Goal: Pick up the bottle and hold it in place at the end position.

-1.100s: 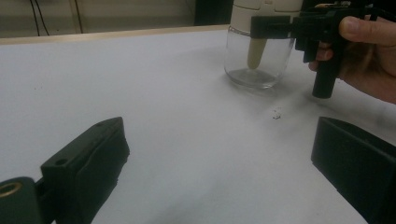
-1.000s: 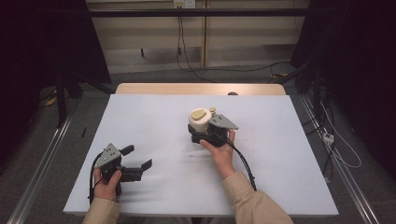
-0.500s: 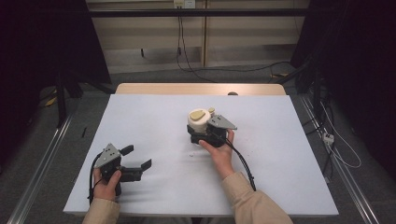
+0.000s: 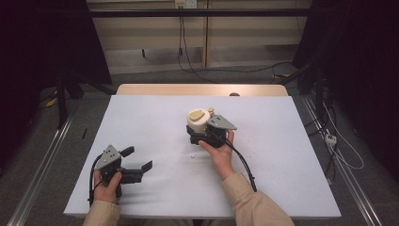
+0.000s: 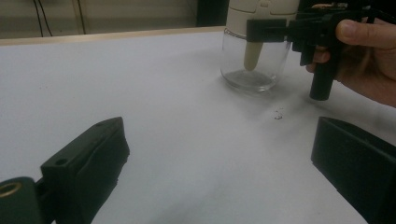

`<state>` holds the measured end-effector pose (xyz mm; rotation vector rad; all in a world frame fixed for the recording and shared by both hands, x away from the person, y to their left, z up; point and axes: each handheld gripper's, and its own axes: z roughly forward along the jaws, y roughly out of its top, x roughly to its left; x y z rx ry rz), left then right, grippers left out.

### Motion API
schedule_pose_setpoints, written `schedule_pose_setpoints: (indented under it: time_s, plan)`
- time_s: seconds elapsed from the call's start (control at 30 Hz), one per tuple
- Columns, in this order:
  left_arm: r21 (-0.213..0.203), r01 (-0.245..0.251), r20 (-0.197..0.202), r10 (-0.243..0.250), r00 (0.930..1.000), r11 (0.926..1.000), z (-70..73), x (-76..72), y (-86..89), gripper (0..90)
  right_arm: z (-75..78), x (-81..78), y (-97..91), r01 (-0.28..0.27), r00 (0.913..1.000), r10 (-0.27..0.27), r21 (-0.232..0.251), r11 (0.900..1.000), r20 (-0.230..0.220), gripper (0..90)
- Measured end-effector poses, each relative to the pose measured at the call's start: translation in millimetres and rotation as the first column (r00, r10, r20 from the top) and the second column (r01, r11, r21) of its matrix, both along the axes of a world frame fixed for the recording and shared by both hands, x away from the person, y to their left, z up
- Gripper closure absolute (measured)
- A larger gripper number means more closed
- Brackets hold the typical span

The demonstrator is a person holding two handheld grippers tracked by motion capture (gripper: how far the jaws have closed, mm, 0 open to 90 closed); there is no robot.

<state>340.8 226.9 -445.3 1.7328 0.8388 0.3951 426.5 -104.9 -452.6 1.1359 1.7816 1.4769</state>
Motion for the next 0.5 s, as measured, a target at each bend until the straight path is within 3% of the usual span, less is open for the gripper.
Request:
schedule_pose_setpoints:
  time_s: [0.5]
  plan:
    - [-0.001, -0.002, 0.000, 0.002, 1.0000, 1.0000, 0.1, -0.8, 1.2, 3.2, -0.5, 2.4, 1.5, 0.000, 1.0000, 0.000, -0.014, 0.9999, 0.001, 7.0]
